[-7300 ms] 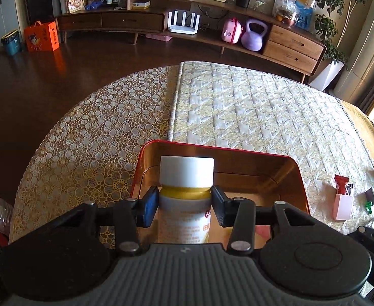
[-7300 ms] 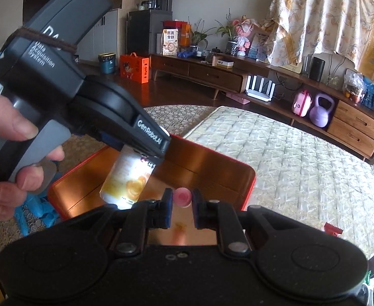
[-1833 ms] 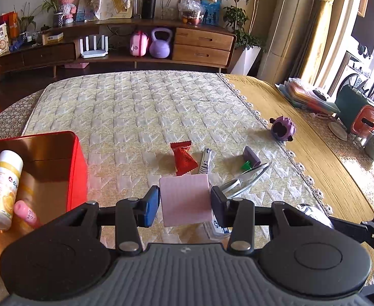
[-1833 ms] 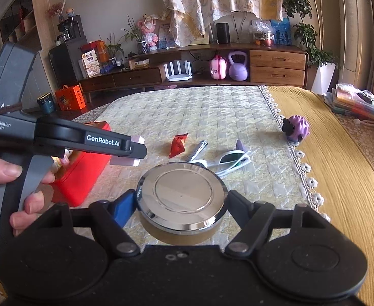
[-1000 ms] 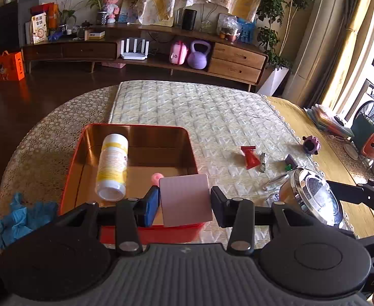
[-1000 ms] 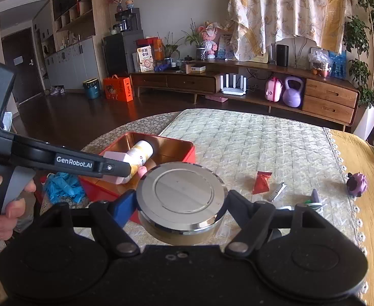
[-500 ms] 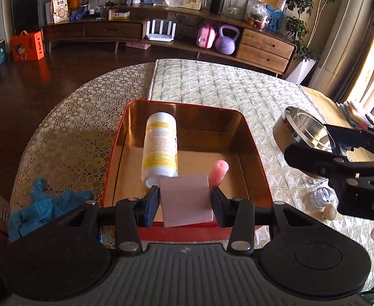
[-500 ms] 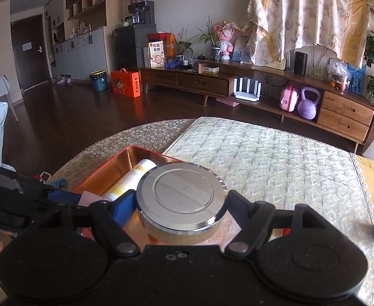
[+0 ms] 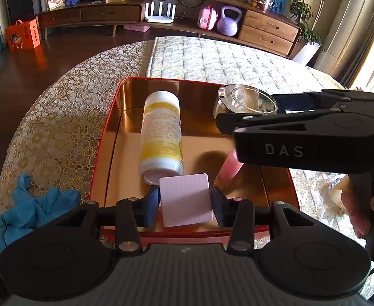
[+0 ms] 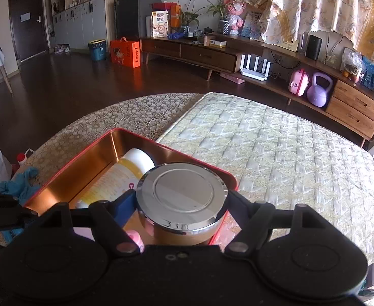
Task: Organize rigid objects
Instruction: 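Carry the card and compact to the red tin and release them inside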
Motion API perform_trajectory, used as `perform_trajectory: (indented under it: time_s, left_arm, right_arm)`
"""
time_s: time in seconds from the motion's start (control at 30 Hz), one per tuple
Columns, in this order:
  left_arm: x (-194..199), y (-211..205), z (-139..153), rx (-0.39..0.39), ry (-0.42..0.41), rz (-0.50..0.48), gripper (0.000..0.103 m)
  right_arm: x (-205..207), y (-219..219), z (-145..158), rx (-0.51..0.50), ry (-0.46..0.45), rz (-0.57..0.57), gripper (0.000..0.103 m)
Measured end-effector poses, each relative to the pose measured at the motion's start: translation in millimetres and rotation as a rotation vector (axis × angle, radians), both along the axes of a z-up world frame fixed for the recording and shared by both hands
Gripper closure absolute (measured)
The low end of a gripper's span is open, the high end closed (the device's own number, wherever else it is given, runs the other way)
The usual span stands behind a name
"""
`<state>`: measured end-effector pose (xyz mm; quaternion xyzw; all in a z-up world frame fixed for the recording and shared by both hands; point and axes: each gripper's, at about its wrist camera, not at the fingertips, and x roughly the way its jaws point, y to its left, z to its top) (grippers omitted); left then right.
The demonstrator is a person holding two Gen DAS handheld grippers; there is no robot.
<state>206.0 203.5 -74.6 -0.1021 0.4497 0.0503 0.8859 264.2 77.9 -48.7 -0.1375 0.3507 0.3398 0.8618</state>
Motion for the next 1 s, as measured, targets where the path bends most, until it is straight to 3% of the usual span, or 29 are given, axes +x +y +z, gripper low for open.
perform_trajectory:
  time_s: [0.23,0.57,1.0]
  left_arm:
    - [4.6,-1.3,-8.6,0.004,0.010,-0.007,0.060]
    - [13.7,-1.0,-18.7,-0.009,0.029,-0.009,0.061]
    - [16.3,2.9,-18.2,-0.015,0.025,0.017,0.061]
  right_arm:
    - [0.5,22.4,-12.3,-0.053,0.028,0.067,0.026]
    - [10.2,24.6,-23.7,-0.035,0.090,0.051,0.027]
    - [-5.6,-2.4,6.9,0.051,0.063,0.040,0.023]
